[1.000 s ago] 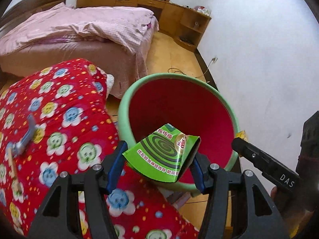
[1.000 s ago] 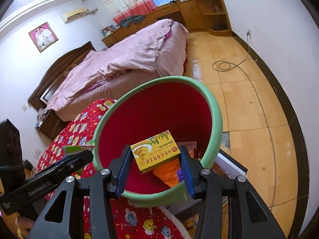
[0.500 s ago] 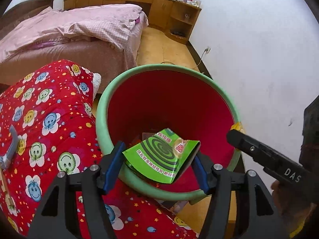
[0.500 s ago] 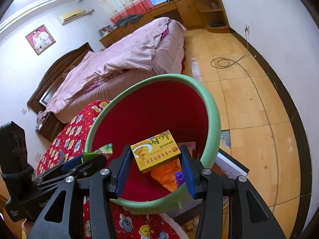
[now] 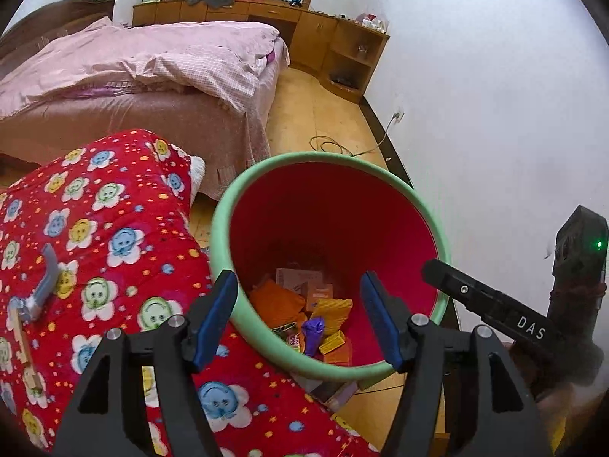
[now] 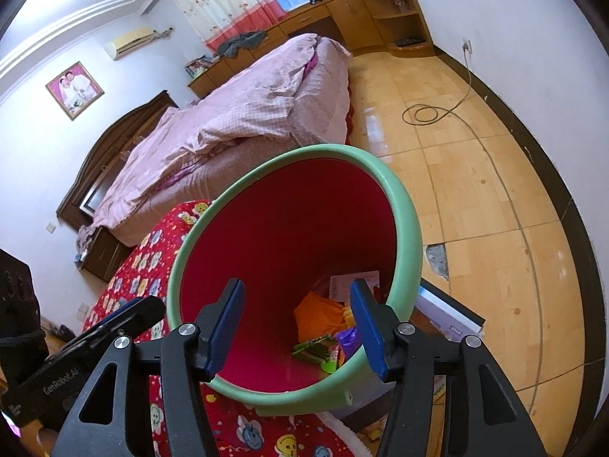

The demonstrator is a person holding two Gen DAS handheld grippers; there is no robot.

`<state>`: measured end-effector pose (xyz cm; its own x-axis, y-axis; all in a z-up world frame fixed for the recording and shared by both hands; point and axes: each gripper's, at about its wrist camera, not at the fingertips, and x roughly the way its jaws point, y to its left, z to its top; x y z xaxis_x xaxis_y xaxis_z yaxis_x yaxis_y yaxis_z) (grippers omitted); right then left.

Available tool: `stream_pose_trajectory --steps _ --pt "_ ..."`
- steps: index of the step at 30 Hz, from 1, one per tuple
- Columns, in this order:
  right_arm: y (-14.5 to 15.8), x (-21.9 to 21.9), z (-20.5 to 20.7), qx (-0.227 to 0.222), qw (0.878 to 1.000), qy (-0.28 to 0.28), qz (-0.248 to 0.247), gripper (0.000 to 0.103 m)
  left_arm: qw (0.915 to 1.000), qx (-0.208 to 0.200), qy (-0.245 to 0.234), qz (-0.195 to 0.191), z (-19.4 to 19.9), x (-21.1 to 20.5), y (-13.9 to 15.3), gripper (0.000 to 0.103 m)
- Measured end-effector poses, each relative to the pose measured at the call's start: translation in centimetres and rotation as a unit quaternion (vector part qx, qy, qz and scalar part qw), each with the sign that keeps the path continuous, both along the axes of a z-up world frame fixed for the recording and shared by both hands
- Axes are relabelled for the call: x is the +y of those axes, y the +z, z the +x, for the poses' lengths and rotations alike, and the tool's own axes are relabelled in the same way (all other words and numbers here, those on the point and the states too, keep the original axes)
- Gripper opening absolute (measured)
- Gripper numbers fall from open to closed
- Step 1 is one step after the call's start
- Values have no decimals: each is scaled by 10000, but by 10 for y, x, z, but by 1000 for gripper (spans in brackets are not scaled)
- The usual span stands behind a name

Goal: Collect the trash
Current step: 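Move both open tools back over the quilt, then grasp the light wooden stick with the left tool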

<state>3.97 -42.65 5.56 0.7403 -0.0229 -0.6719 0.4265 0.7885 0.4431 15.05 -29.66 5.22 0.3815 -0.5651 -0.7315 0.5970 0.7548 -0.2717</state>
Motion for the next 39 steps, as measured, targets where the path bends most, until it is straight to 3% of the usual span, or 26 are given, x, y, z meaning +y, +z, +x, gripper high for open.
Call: stream_pose_trajectory --steps 11,23,32,39 --pt "7 18 -11 21 9999 66 -120 59 9961 -443 608 455 -4 56 13 67" --pt "11 39 -19 46 9994 253 -235 59 9825 -296 1643 823 11 140 -3 67" --pt "3 47 -11 199 9989 346 -251 59 9662 -281 2275 1183 28 183 -22 54" --pt "3 52 -6 281 9981 424 -334 59 9624 101 2472 1120 43 200 -49 36"
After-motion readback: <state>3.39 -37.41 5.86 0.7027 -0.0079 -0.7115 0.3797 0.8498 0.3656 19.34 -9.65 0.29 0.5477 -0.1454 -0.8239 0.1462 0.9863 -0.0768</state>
